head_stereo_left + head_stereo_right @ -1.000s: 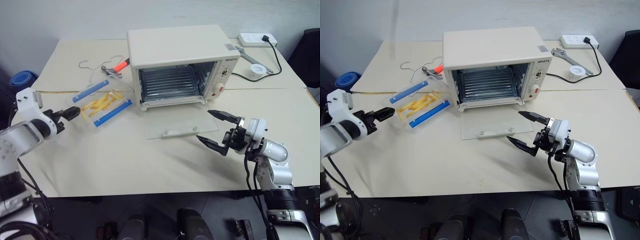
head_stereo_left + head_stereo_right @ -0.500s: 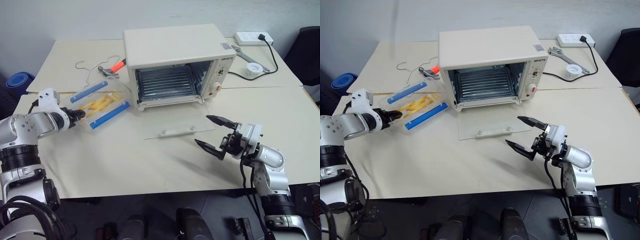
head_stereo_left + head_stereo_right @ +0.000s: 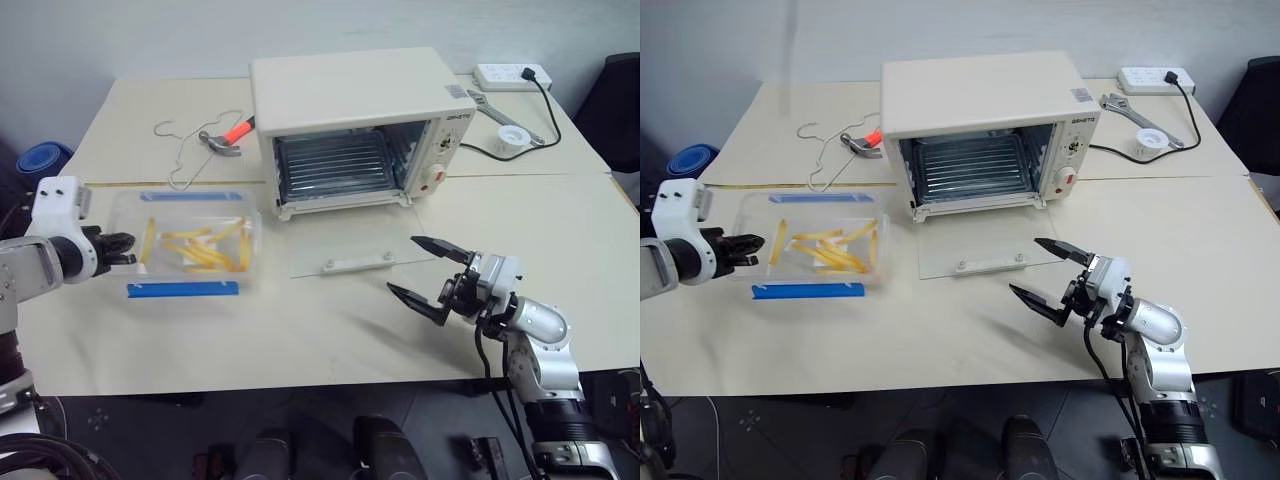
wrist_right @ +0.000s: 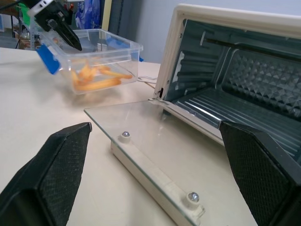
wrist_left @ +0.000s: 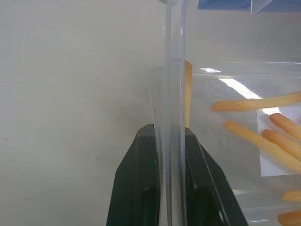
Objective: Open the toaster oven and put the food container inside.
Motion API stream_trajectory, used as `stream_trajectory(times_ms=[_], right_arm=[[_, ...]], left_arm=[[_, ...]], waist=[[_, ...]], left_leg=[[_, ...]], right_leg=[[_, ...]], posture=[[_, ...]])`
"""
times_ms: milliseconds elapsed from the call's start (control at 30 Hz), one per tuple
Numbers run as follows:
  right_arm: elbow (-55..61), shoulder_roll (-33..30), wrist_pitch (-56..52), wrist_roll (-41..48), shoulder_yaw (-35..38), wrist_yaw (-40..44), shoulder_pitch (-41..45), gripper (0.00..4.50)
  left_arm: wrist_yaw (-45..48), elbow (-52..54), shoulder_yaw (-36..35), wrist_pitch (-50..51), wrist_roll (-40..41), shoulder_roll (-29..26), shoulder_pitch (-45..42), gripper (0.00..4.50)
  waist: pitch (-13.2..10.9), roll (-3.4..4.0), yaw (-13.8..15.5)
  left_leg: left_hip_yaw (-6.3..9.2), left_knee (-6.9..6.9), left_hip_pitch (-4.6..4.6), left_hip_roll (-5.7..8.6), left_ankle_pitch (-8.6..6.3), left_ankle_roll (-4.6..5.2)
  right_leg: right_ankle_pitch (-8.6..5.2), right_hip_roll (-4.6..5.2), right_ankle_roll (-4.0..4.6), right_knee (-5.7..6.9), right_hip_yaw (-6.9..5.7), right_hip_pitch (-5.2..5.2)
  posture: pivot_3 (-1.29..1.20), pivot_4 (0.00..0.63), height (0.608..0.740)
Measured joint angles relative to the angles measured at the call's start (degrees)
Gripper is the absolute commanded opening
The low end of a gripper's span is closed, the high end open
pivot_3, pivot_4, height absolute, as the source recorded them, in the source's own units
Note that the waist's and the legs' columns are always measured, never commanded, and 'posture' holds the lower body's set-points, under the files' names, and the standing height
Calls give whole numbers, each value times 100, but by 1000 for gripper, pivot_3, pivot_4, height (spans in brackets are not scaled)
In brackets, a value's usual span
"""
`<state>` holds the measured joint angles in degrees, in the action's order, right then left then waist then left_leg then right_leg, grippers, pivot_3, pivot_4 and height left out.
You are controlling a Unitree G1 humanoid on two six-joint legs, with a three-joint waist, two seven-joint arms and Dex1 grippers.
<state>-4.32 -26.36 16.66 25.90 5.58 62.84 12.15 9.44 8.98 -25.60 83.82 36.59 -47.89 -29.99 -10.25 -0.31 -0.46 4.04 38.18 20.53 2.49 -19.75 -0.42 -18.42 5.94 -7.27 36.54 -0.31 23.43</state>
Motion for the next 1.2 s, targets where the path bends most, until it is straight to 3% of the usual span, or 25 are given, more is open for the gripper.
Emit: stream_trajectory(times_ms=[200,267,633,767,1100,1200], right_arm=[[156,-167,-82,0,150,-141,-258,4500],[214,-201,-90,0,169,-197,-312,4500],[700,-168,-192,-7,161,-630,-799,4500],[875,-134,-197,-12,160,-781,-933,4500],[995,-238,-368,4,211,-958,-1005,4500],[1003,-243,-434,12,227,-991,-1000,4500]], left_arm=[[-608,673,231,722,-88,2228,-691,95],[-822,631,303,699,-263,2643,-963,95],[-1175,-337,1023,-246,-1093,3706,-1855,95],[-1257,-683,918,-573,-1208,4072,-1998,1330],[-1042,-923,752,-792,-1194,4065,-2149,4353],[-980,-921,749,-709,-1192,3955,-2155,4486]], waist=[[-3,-8,160],[-4,-11,155],[-3,-8,210],[-2,-8,310],[-2,-8,266],[-2,-7,224]], left_leg=[[3,45,20,12,1,5],[3,50,29,8,-1,2],[13,91,32,10,-3,-2],[15,97,30,35,4,10],[17,88,53,33,4,10],[18,87,53,32,4,10]], right_leg=[[1,-25,-2,1,-13,6],[1,-29,-2,6,-20,17],[1,-31,-1,26,-28,8],[5,-14,-9,24,-22,-2],[5,-15,-10,22,-27,24],[5,-16,-10,23,-27,24]], posture=[[0,150,740],[0,150,740],[0,150,740],[0,150,740],[0,150,740],[0,150,740]])
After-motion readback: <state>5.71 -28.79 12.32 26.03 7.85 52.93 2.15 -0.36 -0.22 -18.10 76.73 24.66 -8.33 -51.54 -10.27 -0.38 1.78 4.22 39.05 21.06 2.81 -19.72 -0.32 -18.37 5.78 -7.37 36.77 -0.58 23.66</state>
